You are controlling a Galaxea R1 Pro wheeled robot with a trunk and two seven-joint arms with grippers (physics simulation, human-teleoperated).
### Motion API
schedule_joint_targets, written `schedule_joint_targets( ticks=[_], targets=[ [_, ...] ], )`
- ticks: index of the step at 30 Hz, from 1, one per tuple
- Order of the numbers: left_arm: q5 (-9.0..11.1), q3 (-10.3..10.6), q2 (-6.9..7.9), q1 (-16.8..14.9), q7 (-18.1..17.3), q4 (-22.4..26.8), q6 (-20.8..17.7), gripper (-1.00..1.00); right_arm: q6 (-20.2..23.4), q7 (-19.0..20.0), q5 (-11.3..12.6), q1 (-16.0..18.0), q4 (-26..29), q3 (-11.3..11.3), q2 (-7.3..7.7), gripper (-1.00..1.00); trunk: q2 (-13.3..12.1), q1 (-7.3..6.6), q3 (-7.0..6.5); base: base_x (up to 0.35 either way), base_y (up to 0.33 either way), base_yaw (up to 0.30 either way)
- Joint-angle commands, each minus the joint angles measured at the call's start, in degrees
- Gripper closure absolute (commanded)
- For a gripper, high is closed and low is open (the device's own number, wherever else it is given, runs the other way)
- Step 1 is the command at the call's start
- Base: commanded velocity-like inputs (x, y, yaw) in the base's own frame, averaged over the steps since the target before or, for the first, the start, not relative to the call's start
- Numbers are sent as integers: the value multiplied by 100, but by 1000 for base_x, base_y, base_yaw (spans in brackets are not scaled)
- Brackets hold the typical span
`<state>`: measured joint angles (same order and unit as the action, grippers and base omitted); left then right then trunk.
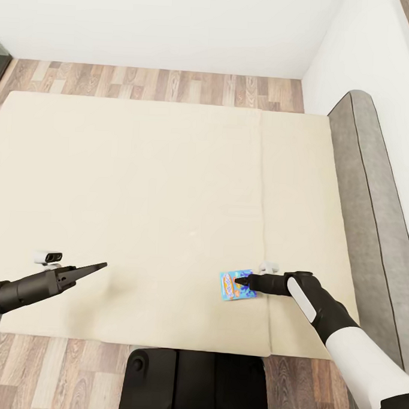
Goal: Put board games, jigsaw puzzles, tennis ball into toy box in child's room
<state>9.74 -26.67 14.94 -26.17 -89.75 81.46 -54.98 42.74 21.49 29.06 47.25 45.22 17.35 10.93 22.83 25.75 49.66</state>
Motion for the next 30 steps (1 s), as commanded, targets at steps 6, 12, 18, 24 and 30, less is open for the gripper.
schedule_joint_targets(
  ticks=[6,12,18,24,30],
  targets=[
    [-7,-4,12,-2,-25,1,-59,-100,15,6,-4,3,4,16,5,-100,9,3,5,0,10,-3],
    [-7,-4,18,-2,-25,1,-58,-100,15,5,-4,3,4,21,5,-100,9,3,5,0,8,0],
    [-7,-5,18,-2,-25,1,-60,-100,15,7,-3,3,4,18,5,-100,9,3,5,0,92,0],
    [-7,-5,18,-2,-25,1,-64,-100,15,10,-5,3,4,22,5,-100,9,3,5,0,13,0],
    [-7,-5,18,-2,-25,1,-65,-100,15,7,0,3,4,23,5,-100,9,3,5,0,92,0]
  ],
)
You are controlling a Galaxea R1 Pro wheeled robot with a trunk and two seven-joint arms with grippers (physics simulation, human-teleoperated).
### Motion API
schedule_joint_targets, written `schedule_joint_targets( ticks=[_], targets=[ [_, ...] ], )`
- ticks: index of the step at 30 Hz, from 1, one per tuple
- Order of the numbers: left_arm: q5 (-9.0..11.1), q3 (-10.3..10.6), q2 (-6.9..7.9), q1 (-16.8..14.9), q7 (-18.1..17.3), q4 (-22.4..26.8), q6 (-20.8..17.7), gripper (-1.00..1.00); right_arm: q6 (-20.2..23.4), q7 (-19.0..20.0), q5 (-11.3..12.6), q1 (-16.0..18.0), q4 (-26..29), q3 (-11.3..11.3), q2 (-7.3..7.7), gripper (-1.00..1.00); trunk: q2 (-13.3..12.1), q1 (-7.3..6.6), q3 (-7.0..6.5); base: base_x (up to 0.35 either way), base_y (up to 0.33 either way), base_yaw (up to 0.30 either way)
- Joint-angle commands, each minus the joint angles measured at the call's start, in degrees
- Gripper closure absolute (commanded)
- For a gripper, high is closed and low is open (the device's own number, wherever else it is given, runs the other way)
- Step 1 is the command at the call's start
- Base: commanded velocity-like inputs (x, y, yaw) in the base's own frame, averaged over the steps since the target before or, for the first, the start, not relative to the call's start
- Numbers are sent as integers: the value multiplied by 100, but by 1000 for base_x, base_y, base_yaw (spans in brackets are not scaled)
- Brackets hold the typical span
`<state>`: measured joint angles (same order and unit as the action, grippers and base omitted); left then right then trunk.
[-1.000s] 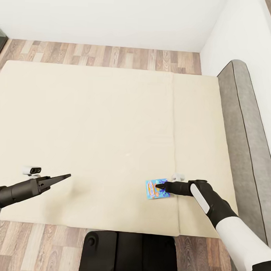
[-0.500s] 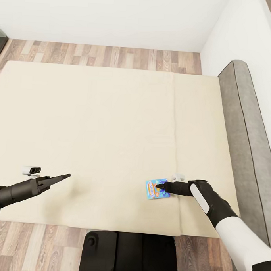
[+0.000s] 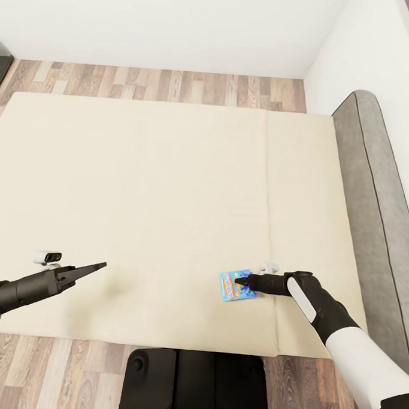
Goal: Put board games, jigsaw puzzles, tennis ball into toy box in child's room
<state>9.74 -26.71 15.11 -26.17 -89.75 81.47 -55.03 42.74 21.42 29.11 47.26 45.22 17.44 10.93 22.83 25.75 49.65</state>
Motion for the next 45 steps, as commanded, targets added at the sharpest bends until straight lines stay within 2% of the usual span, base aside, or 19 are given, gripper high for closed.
schedule_joint_targets(
  ticks=[1,11,15,17,35,45],
  targets=[
    [-7,-2,1,-2,-25,2,-61,-100,15,12,-6,3,5,14,5,-100,9,3,6,0,33,0],
    [-7,-2,1,-2,-25,1,-61,-100,7,-23,-11,3,5,14,-7,-100,9,3,6,0,7,0],
    [-7,-1,1,-2,-25,1,-61,-100,18,-37,-35,3,5,12,-71,-100,9,3,6,0,0,0],
    [2,-8,-56,-7,-25,1,-69,-100,8,-38,0,3,-61,1,-136,-100,9,3,6,0,0,0],
    [2,-3,-43,-10,-25,1,-70,-100,24,-49,-18,3,-101,-13,-702,-100,9,3,6,0,88,0],
    [2,-2,-43,-8,-25,1,-70,-100,24,-51,-26,3,-101,-13,-705,-100,9,3,6,0,187,0]
  ],
)
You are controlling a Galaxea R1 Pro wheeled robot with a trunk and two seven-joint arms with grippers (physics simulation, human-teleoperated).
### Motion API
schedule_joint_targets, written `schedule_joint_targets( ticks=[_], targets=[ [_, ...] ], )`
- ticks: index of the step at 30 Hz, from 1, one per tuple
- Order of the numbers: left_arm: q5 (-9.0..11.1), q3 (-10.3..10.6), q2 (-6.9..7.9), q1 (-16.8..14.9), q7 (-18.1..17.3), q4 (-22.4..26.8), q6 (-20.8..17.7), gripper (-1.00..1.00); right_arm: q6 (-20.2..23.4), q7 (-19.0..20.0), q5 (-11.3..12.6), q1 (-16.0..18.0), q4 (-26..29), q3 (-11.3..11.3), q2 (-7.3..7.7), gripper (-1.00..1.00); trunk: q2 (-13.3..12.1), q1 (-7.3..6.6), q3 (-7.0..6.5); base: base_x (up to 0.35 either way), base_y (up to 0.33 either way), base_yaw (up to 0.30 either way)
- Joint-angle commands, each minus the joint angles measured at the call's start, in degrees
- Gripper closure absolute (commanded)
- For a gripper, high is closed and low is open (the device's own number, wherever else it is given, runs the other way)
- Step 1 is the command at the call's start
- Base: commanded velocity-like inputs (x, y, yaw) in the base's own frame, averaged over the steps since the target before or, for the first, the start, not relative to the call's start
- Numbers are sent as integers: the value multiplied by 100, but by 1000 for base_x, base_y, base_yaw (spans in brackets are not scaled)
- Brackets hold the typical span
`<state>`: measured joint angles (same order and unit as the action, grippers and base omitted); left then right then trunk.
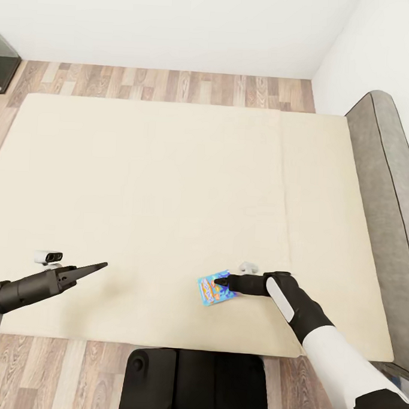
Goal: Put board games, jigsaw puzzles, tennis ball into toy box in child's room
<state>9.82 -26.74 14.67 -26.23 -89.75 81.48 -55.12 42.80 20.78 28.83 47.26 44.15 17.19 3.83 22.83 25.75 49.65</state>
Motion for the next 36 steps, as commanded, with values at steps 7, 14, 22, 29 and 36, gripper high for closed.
schedule_joint_targets(
  ticks=[7,14,22,29,36],
  targets=[
    [-6,-6,1,-3,-25,-1,-61,-100,21,12,-6,2,2,12,4,-100,9,3,6,0,52,0],
    [-6,-7,1,-2,-25,-1,-61,-100,52,10,2,2,-70,-6,4,-100,9,3,6,0,3,0],
    [-6,-7,1,-3,-25,-1,-61,-100,57,23,12,2,-124,-14,4,-100,9,3,6,0,57,0],
    [-6,-7,7,-5,-25,-1,-61,-100,54,41,17,2,-126,-14,4,-100,9,3,6,0,141,0],
    [-6,-11,10,0,-25,-1,-61,-100,53,49,18,2,-126,-14,4,-100,9,3,6,0,144,0]
  ],
)
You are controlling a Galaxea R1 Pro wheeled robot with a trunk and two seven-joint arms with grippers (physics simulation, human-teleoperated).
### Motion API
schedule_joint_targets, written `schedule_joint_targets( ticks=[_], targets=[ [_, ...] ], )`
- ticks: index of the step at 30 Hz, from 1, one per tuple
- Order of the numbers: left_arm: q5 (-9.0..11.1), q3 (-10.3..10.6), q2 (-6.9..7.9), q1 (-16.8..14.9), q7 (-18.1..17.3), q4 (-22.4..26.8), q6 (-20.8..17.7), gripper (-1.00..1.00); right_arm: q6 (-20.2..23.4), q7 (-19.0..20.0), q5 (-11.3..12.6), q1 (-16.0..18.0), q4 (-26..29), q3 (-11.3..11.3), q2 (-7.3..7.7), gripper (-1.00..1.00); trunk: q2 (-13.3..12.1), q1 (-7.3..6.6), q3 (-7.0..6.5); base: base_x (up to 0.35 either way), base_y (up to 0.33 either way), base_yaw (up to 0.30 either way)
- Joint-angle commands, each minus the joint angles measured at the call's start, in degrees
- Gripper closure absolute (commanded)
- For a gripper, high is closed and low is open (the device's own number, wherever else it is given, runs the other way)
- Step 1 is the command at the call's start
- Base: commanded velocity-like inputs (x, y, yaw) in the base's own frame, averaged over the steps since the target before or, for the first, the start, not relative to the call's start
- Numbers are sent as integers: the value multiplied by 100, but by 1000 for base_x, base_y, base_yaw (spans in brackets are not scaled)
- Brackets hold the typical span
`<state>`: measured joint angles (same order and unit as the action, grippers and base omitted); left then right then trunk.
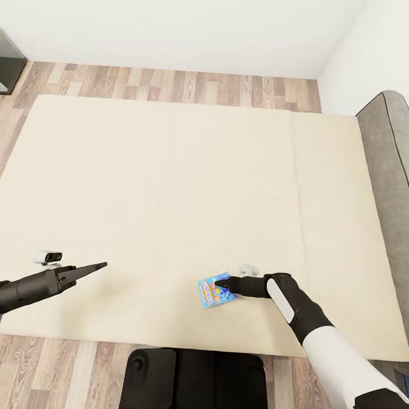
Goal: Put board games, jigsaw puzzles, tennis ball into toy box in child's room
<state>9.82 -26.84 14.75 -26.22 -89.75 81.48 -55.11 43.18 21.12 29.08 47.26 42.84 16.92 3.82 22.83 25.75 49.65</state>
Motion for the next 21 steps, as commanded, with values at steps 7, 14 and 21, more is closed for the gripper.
schedule_joint_targets(
  ticks=[7,14,21],
  targets=[
    [-6,-1,1,-6,-25,0,-61,-100,16,22,-7,3,5,14,6,-100,9,3,6,0,137,0],
    [-6,0,1,-6,-25,0,-61,-100,21,23,-13,3,5,21,4,-100,9,3,6,0,83,0],
    [-6,4,1,-5,-25,0,-61,-100,24,24,-16,3,5,18,4,-100,9,3,6,0,6,0]
  ],
)
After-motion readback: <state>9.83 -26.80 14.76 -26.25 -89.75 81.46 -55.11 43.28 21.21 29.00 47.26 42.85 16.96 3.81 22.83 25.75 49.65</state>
